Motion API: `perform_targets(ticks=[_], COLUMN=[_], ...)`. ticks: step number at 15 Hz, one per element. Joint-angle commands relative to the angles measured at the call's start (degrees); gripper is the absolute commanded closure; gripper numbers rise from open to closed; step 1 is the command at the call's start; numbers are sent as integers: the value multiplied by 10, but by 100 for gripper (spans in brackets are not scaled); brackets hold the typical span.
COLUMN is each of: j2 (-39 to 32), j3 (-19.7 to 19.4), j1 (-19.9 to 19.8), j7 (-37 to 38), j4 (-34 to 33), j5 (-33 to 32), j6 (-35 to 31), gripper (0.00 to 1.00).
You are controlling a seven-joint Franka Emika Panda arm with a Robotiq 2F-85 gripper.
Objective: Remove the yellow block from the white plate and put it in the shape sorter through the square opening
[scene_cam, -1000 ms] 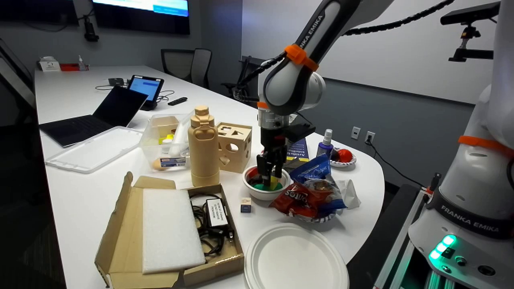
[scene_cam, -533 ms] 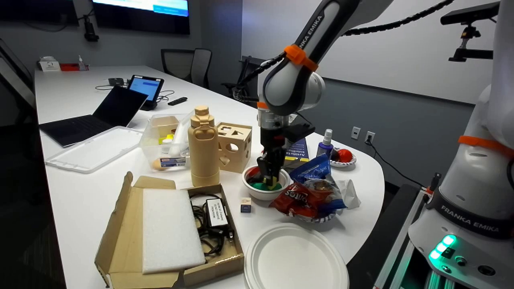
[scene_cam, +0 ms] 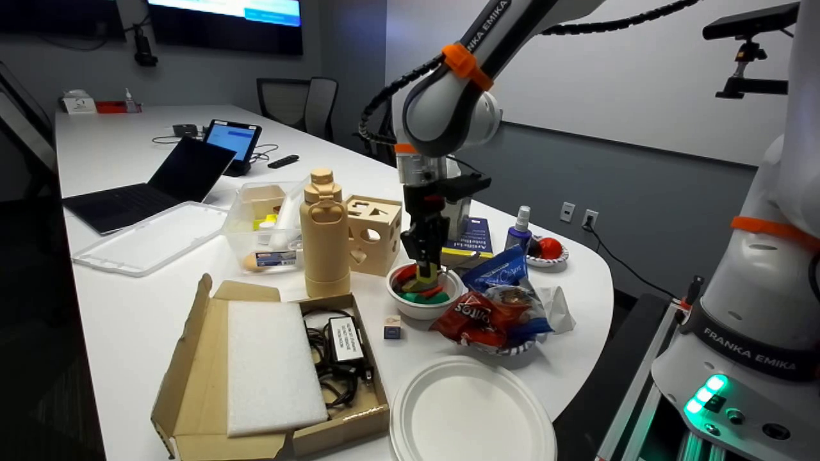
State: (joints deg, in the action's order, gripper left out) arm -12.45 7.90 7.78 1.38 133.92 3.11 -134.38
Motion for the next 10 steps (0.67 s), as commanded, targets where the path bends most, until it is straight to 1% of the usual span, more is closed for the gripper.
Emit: perform_targets(ticks=[1,5,10], j2=[-1,-45,-108], j3=[-9,-11,-28], j1=[10,15,25], j7=[51,117,209], j4=[-75,-176,-304], j5=[-32,-31,-27], j6=[89,134,144], gripper=[89,89,89])
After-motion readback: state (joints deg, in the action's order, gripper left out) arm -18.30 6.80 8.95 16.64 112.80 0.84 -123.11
